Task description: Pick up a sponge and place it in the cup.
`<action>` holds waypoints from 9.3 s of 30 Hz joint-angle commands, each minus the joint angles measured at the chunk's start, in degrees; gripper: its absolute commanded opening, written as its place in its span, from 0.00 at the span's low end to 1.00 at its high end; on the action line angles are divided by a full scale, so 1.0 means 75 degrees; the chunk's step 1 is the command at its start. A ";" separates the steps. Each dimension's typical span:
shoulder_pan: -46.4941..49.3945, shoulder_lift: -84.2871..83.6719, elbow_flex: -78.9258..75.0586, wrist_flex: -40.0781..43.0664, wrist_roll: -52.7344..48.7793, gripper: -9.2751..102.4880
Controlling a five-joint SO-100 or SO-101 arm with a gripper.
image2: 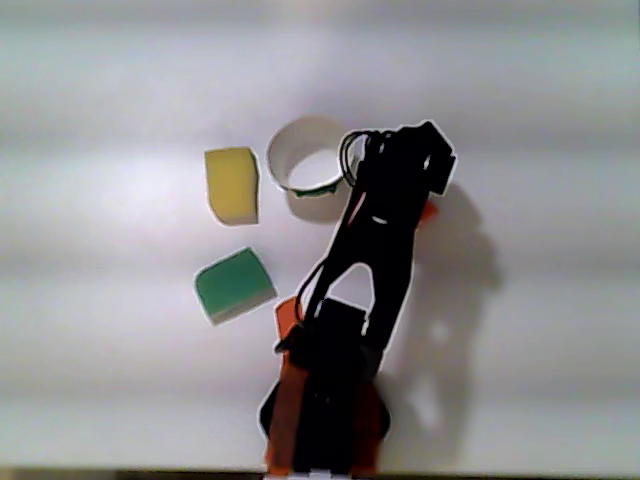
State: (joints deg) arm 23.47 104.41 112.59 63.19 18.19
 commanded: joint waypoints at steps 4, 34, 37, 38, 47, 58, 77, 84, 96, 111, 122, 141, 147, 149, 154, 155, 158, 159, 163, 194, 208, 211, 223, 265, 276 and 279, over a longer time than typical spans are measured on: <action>0.0363 0.0094 0.0258 -0.0445 0.0234 0.40; 0.0773 -0.0516 0.0621 -0.0996 -0.0809 0.08; 0.0762 -0.0035 0.0340 -0.0199 -0.1266 0.08; 0.0762 0.0117 0.0246 0.0094 -0.1535 0.08; 0.0129 0.1605 -0.0445 0.2297 -0.2180 0.08; -0.0410 0.2813 -0.1547 0.2754 -0.2309 0.08; -0.3586 0.2836 -0.1348 0.1418 -0.1031 0.08; -0.3516 0.3012 -0.0551 0.0727 -0.2180 0.08; -0.3082 0.3234 0.0070 -0.0082 -0.3469 0.31; -0.2941 0.3270 -0.0305 0.0223 -0.3609 0.46; -0.2707 0.4324 0.0246 0.1066 -0.3000 0.08; -0.3000 1.0336 0.5953 -0.0516 -0.2285 0.08; -0.3012 1.1754 0.7652 -0.1090 -0.2098 0.08; -0.3012 1.1754 0.7887 -0.1184 -0.2109 0.08; -0.3012 1.1754 0.8566 -0.1652 -0.2004 0.08; -0.3012 1.1754 0.8707 -0.1781 -0.2004 0.08; -0.3059 1.1754 0.9070 -0.2203 -0.1957 0.08; -0.3059 1.1754 0.9082 -0.2203 -0.1957 0.08; -0.3059 1.1754 0.9094 -0.2203 -0.2016 0.08; -0.2320 1.1777 0.9691 -0.5215 -0.1945 0.08; -0.0246 1.1695 0.9691 -0.1500 -0.2965 0.08; -0.0281 1.1695 0.9691 -0.0281 -0.3141 0.08; -0.1992 1.1789 0.9691 0.1406 -0.2180 0.08; -0.2754 1.1801 0.9691 0.1418 -0.2203 0.08; -0.2754 1.1801 0.9691 0.1418 -0.2203 0.08; -0.2754 1.1801 0.9691 0.1418 -0.2203 0.08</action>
State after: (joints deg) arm 1.93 192.22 182.64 72.86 0.88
